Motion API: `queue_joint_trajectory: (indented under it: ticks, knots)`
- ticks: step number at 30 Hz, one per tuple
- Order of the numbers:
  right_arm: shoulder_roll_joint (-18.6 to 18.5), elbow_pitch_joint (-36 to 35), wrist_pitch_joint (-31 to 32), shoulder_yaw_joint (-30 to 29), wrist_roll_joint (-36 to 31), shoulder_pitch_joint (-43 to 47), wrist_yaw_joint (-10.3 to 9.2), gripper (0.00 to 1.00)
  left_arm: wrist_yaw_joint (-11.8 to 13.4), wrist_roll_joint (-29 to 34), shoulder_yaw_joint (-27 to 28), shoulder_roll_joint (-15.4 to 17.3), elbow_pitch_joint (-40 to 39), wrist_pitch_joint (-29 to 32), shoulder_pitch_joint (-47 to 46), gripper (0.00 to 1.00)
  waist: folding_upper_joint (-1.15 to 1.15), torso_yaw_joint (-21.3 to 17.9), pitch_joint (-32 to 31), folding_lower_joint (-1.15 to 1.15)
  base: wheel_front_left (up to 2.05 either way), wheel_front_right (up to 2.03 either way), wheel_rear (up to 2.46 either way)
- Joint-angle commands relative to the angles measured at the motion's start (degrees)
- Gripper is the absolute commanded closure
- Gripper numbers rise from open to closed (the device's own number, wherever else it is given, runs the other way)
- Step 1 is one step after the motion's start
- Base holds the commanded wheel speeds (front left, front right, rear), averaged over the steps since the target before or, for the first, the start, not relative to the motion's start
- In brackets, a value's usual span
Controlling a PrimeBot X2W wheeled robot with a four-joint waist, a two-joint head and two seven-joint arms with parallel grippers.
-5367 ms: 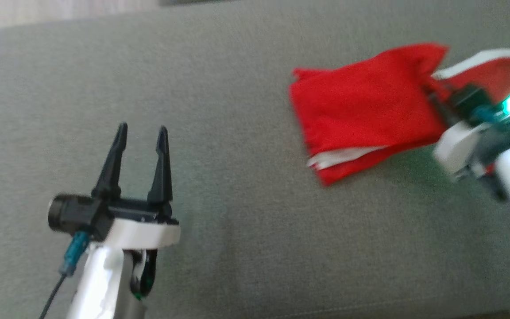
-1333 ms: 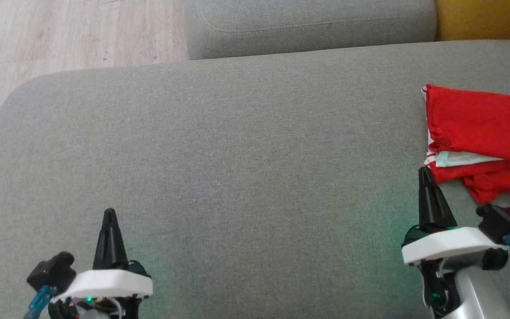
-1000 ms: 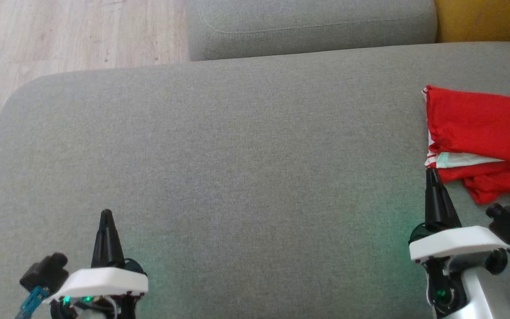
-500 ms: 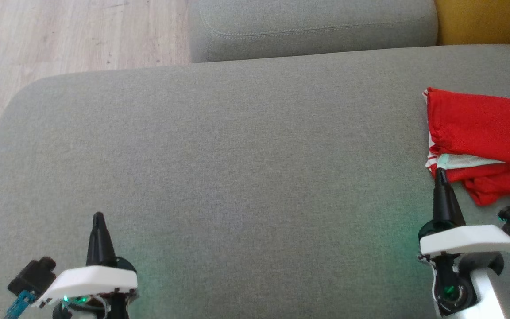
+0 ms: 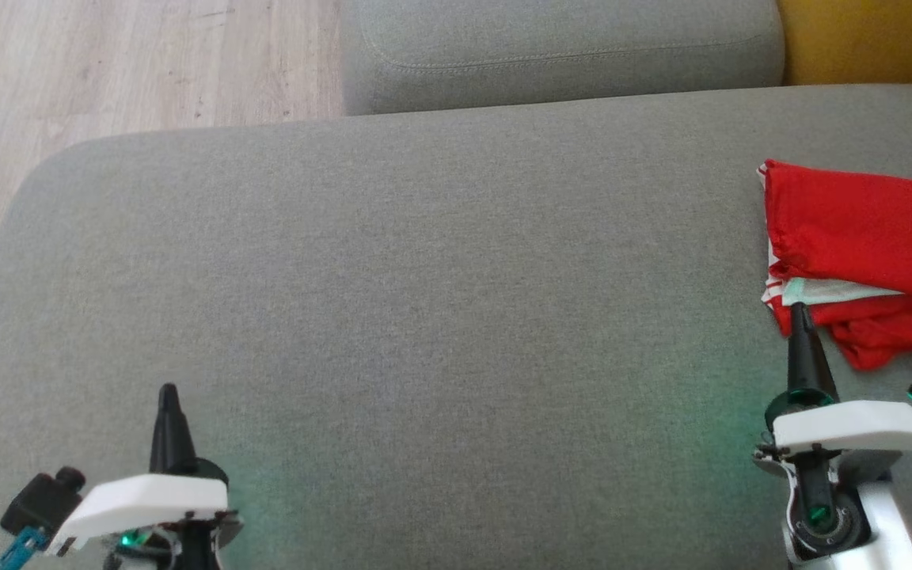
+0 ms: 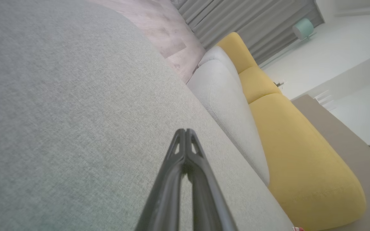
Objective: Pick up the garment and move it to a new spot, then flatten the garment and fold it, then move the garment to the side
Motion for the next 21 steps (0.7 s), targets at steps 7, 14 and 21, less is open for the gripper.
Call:
queue_joint_trajectory:
  ticks: [7, 14, 21]
  knots:
    - [-1.0, -2.5, 1.4, -0.2, 5.7, -1.0, -0.03, 1.0, -0.8, -4.9, 2.4, 0.2, -2.4, 1.2, -2.6, 1.0, 0.0, 0.1, -0.2, 0.0, 0.0, 0.0, 0.0]
    - [-1.0, -2.7, 2.5, -0.8, 10.5, -0.9, -0.03, 1.0, -1.0, -9.0, 3.0, 0.3, -2.6, 2.4, -2.7, 1.0, 0.0, 0.2, -0.4, 0.0, 0.0, 0.0, 0.0]
    - [-1.1, -2.9, 3.7, -1.3, 15.3, -0.7, -0.04, 1.0, -1.3, -13.1, 3.7, 0.3, -2.8, 3.6, -2.8, 1.0, 0.0, 0.4, -0.6, 0.0, 0.0, 0.0, 0.0]
